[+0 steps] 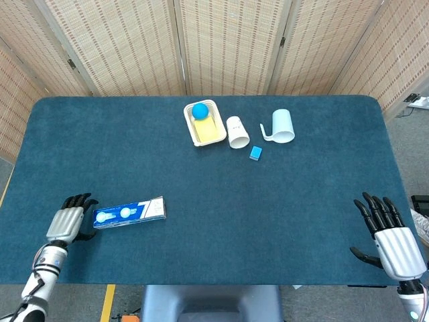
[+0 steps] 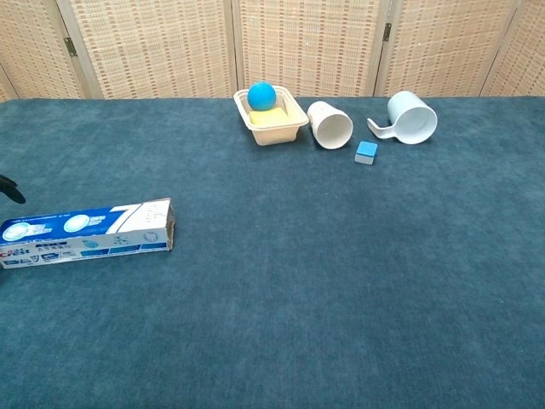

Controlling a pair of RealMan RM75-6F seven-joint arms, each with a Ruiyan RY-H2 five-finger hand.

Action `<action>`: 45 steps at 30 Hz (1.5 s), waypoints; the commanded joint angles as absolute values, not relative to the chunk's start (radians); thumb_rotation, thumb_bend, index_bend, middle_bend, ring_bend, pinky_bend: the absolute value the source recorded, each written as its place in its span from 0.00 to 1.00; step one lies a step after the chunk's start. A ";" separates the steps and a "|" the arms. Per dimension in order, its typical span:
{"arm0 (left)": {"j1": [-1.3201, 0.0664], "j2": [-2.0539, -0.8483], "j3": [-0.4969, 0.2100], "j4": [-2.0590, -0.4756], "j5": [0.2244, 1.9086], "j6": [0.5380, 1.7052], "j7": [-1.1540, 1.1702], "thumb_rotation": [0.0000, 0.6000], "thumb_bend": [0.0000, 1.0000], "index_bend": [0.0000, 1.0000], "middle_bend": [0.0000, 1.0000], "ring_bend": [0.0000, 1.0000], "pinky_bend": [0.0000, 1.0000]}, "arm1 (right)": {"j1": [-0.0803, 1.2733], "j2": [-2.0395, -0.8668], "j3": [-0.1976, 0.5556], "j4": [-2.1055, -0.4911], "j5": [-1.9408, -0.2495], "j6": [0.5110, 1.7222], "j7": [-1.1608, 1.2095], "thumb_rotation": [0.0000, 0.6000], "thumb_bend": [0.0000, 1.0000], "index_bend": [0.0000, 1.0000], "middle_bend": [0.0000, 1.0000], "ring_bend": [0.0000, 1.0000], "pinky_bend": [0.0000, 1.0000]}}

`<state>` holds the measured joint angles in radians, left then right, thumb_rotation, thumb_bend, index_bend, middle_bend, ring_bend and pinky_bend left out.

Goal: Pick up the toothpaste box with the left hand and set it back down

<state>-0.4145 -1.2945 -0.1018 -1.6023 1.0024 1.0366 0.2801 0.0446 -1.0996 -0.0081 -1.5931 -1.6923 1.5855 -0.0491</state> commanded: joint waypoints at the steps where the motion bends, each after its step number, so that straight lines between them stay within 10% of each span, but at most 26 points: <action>1: -0.445 -1.325 -0.125 -1.568 0.956 1.003 0.294 1.00 0.31 0.25 0.11 0.00 0.00 | 0.045 -1.100 -0.009 -1.592 -1.694 1.585 -0.050 1.00 0.13 0.00 0.00 0.00 0.00; 45: -0.505 -1.216 -0.111 -1.642 0.874 0.970 0.342 1.00 0.32 0.43 0.39 0.14 0.00 | 0.029 -1.108 -0.004 -1.575 -1.716 1.626 -0.036 1.00 0.13 0.00 0.00 0.00 0.00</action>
<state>-0.4925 -1.2426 -0.1109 -1.6156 0.8912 0.9756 0.3154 0.0289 -1.1079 -0.0042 -1.5754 -1.7165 1.6259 -0.0360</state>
